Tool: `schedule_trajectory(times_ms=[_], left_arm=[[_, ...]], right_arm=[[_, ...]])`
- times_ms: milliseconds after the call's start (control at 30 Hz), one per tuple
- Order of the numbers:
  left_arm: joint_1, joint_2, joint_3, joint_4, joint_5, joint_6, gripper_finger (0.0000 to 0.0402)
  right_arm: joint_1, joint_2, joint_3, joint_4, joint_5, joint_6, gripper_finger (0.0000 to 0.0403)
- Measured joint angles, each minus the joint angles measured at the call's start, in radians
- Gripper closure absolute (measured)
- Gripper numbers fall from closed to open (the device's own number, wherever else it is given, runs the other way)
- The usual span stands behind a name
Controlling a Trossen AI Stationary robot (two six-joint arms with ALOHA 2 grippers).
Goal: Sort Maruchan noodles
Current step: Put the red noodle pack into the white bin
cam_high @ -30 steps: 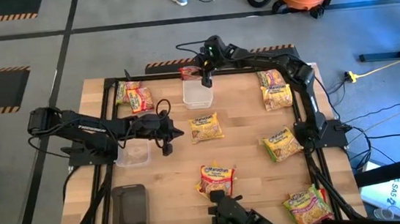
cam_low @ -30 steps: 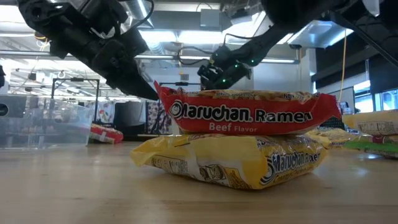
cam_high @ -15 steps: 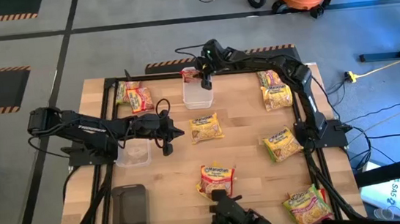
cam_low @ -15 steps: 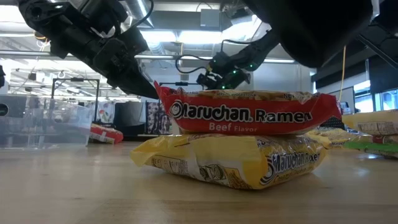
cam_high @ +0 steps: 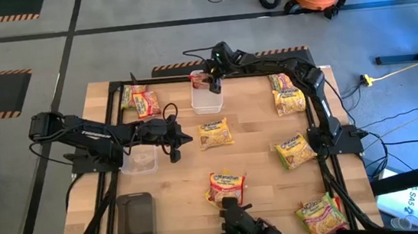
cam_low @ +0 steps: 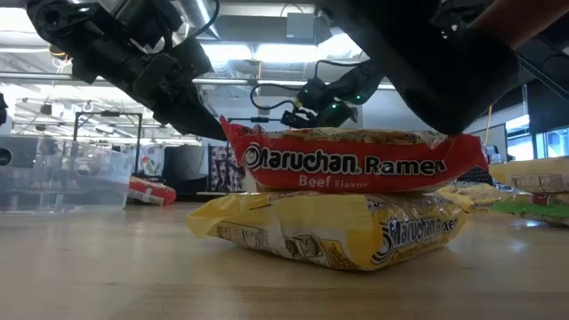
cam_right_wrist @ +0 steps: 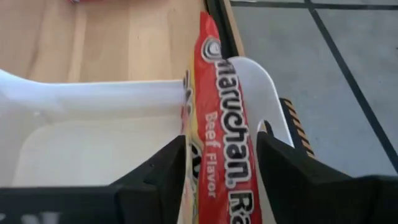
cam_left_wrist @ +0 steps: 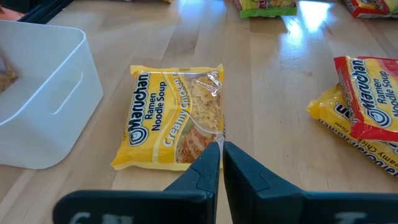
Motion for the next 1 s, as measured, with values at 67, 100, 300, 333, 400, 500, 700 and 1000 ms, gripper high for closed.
schedule_trajectory(times_ms=[67,100,300,333,400,500,700,1000], left_arm=[[0.0,0.0,0.0,0.0,0.0,0.0,0.0386],[0.0,0.0,0.0,0.0,0.0,0.0,0.0386],[0.0,0.0,0.0,0.0,0.0,0.0,0.0386],[0.0,0.0,0.0,0.0,0.0,0.0,0.0386],[0.0,0.0,0.0,0.0,0.0,0.0,0.0386],[0.0,0.0,0.0,0.0,0.0,0.0,0.0386],[0.0,0.0,0.0,0.0,0.0,0.0,0.0386],[0.0,0.0,0.0,0.0,0.0,0.0,0.0386]], right_arm=[[0.0,0.0,0.0,0.006,0.001,0.0,0.0218],[0.0,0.0,0.0,0.012,0.008,0.0,0.0214],[0.0,0.0,0.036,0.01,0.085,-0.001,0.0208],[0.0,0.0,0.041,0.009,0.098,-0.002,0.0208],[0.0,0.0,0.051,0.007,0.12,-0.001,0.0208],[0.0,0.0,0.058,0.002,0.151,-0.003,0.0208],[0.0,0.0,0.058,-0.001,0.154,-0.005,0.0207],[0.061,-0.215,0.06,-0.274,0.142,-0.023,0.0207]])
